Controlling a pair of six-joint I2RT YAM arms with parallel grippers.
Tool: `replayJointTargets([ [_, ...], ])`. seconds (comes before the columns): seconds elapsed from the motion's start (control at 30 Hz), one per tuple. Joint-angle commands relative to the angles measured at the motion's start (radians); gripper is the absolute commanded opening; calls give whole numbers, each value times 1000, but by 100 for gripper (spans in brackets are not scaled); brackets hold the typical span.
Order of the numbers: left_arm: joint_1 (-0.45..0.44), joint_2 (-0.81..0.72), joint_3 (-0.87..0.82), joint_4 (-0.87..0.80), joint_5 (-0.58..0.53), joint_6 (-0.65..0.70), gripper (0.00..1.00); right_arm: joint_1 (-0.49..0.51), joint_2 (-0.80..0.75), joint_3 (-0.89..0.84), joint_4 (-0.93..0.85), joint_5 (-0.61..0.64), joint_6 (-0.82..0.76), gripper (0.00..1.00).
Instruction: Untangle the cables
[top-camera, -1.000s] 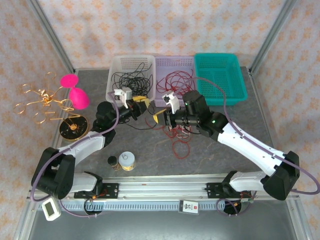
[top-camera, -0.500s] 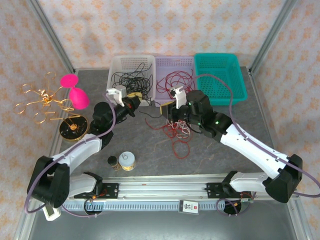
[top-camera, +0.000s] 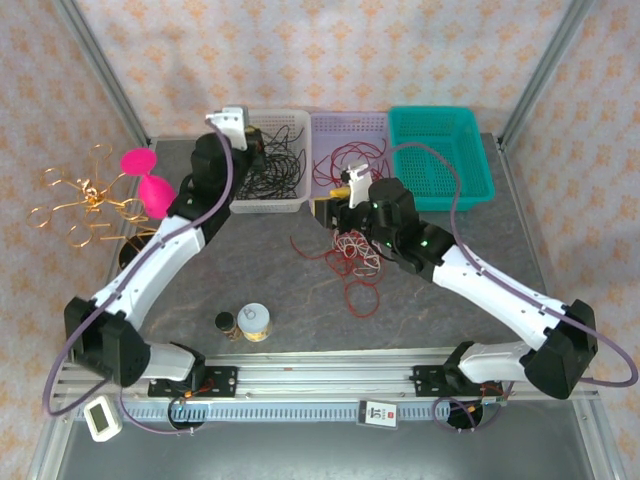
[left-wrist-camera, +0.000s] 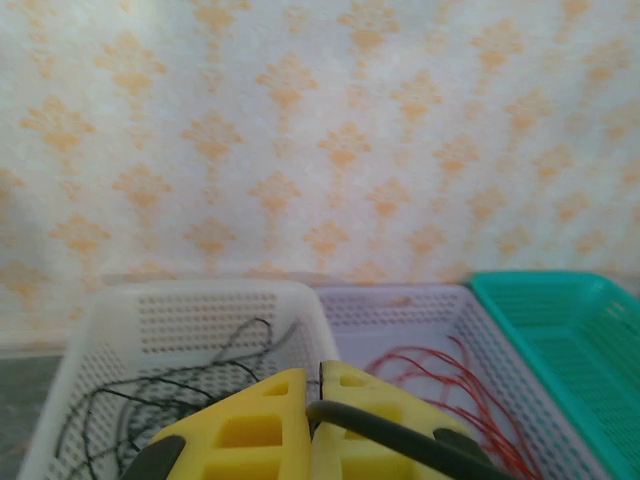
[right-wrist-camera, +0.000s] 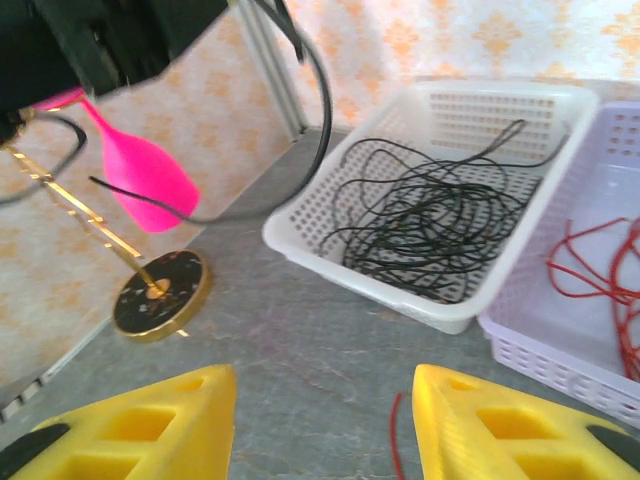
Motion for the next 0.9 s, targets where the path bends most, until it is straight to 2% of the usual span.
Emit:
replayJointTargets([
  [0.0, 24, 152, 161, -101, -123, 50, 0, -1, -30, -46, -2, 132, 8, 50],
  [0.23, 102, 475, 421, -68, -113, -2, 0, -4, -74, -154, -158, 351, 119, 54],
  [0.37, 142, 646, 552, -102, -59, -66, 0, -14, -116, -228, -223, 400, 180, 54],
  [0.53, 153, 754, 568, -113, -48, -111, 0, -16, -136, -302, -225, 321, 226, 54],
  [0.73, 161, 793, 482, -98, -37, -141, 5, -13, -90, -399, -114, 63, 283, 54],
  [0.87, 174, 779, 436, -77, -29, -146, 8, 15, -43, -447, -38, 59, 311, 54],
])
